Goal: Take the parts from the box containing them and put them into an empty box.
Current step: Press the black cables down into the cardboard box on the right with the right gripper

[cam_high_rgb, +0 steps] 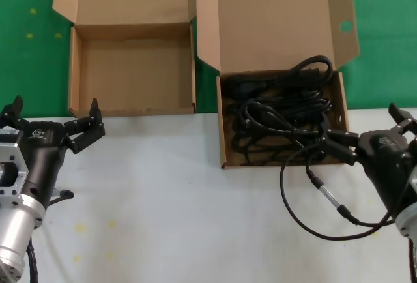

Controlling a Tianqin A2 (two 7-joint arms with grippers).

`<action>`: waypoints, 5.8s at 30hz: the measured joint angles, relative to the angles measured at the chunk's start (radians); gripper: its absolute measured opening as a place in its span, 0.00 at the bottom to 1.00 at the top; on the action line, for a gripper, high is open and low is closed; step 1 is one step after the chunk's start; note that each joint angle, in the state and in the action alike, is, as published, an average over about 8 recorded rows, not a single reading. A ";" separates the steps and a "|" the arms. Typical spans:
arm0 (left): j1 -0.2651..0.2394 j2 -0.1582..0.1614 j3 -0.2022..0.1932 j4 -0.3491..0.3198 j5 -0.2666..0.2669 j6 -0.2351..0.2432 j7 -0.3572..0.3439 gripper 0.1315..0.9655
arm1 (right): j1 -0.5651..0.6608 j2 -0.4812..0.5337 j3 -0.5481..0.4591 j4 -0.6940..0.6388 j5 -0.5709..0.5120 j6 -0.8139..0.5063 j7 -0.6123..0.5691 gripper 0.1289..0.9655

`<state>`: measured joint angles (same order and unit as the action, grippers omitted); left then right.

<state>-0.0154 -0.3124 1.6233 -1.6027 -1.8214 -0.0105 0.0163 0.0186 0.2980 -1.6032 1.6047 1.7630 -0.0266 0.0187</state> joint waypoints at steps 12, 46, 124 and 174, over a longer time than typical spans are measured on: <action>0.000 0.000 0.000 0.000 0.000 0.000 0.000 1.00 | 0.000 0.000 0.000 0.000 0.000 0.000 0.000 1.00; 0.000 0.000 0.000 0.000 0.000 0.000 0.000 0.98 | -0.032 0.166 -0.118 0.112 0.112 0.109 -0.010 1.00; 0.000 0.000 0.000 0.000 0.000 0.000 -0.001 0.02 | 0.888 0.750 -1.150 0.060 0.817 -0.081 -0.837 0.41; 0.000 0.000 0.000 0.000 0.000 0.000 -0.001 0.02 | 0.792 0.357 -0.608 0.027 -0.900 -0.900 0.709 0.78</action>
<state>-0.0154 -0.3124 1.6234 -1.6027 -1.8209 -0.0106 0.0158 0.8110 0.6552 -2.2116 1.6320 0.8628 -0.9261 0.7282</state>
